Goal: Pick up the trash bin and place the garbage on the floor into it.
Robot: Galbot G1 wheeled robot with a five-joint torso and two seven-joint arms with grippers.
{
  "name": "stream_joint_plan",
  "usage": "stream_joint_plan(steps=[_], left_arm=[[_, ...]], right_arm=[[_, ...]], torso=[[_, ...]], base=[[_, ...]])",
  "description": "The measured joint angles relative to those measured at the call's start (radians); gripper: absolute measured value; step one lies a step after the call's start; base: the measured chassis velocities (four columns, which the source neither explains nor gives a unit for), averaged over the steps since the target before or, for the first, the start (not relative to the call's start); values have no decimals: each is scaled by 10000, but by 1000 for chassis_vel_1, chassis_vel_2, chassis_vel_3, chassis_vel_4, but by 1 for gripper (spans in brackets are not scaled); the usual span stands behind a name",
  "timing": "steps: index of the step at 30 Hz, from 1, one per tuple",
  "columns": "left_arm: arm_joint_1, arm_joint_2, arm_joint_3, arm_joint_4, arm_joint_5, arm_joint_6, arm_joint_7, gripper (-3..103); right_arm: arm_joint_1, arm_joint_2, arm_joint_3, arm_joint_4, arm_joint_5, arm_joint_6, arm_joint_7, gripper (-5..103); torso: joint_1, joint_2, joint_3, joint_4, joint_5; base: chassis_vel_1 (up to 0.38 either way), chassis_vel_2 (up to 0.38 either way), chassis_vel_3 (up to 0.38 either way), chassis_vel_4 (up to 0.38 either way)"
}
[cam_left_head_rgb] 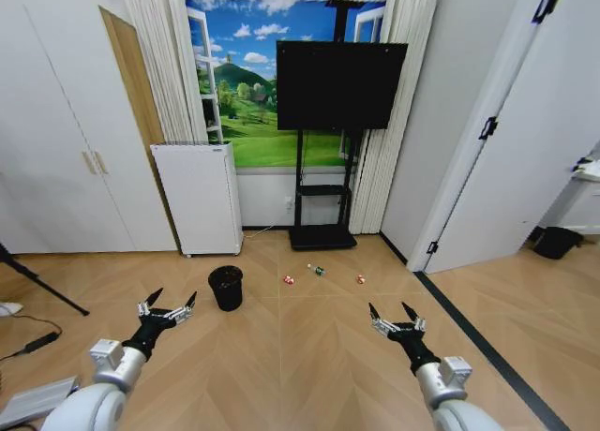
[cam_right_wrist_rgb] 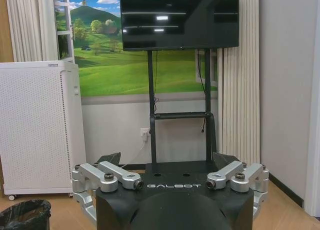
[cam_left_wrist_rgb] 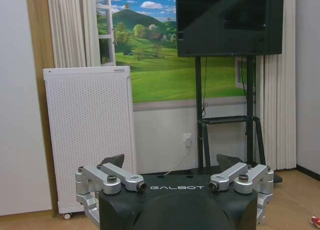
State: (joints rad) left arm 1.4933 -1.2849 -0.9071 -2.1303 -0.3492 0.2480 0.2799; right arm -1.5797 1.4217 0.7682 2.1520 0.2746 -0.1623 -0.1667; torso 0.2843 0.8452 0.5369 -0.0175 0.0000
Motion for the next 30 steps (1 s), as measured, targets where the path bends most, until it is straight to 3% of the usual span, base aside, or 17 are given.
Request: stream_joint_plan(steps=[30], left_arm=[[32,-113,-99,31,10,-61,133,100]], right_arm=[[-2,35,43,-13,59,55,-60,100]], torso=[[0,1,0,0,0]], base=[[0,0,0,0]])
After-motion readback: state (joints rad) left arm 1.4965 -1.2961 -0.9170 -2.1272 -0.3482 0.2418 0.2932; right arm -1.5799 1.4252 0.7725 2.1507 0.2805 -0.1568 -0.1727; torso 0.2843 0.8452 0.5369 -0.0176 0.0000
